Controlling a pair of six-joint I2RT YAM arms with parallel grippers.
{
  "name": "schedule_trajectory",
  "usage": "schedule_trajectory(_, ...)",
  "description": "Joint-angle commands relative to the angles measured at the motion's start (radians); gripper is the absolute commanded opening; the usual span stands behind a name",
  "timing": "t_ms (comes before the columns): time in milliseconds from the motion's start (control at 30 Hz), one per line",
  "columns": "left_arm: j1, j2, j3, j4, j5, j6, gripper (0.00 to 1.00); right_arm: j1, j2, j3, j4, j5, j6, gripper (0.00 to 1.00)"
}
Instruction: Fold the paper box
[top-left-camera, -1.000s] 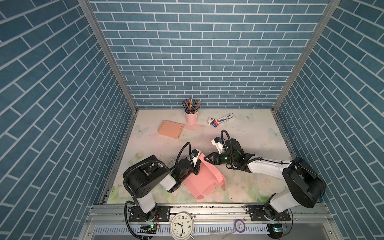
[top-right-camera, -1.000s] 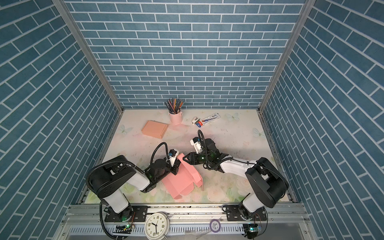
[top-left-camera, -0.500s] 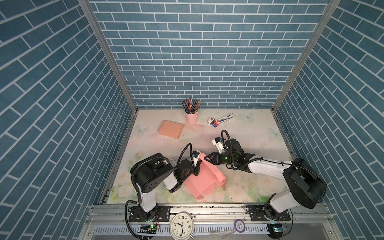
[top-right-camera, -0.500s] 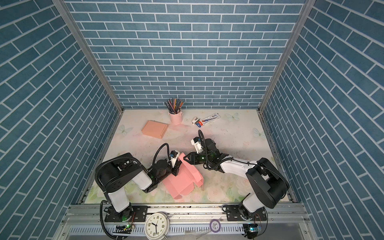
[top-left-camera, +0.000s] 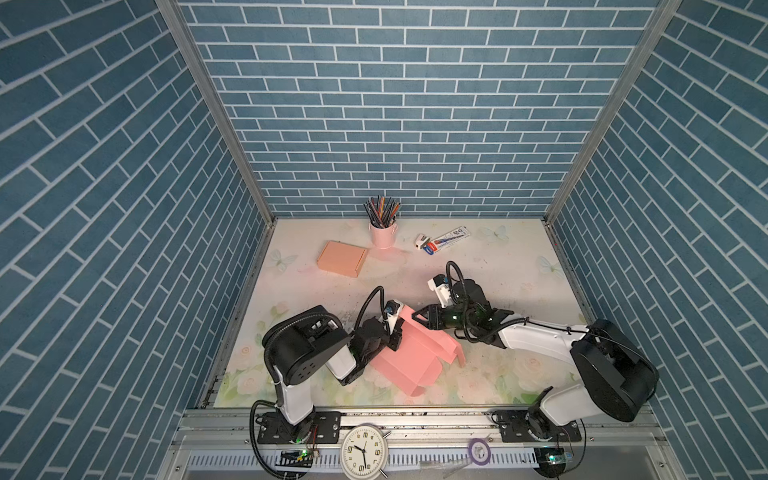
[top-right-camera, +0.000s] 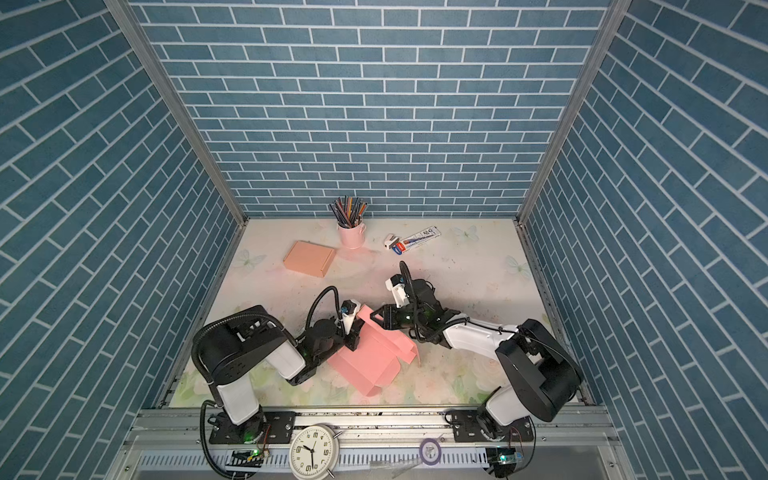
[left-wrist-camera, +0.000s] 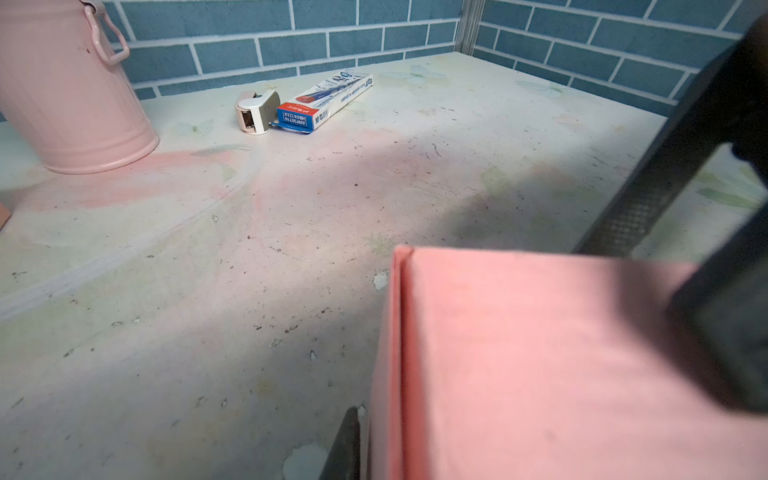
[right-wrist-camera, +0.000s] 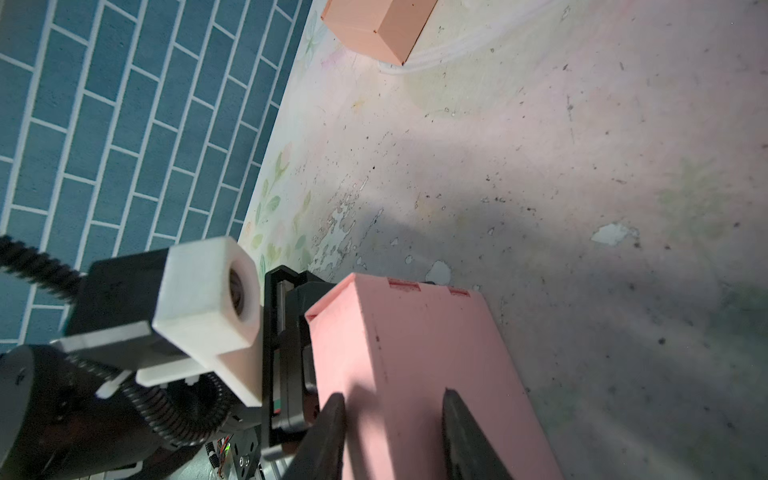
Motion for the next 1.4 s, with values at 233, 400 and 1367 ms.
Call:
schedule_trajectory(233,-0.009,-0.100,-0.027,-0.008,-0.012,0.000,0.20,0.002,-0.032,-0.003,-0.074,0.046,-0.026,0.39)
schedule_trajectory(400,-0.008,-0.106,-0.020,-0.013,-0.004,-0.002,0.19,0.002,-0.023,0.008,-0.076,0.036,-0.030,0.38)
schedule_trajectory(1367,-0.009,-0.417,0.116,-0.676,-0.250,-0.268,0.09,0.072,-0.380,0.241,-0.603,0.520,-0.403,0.25)
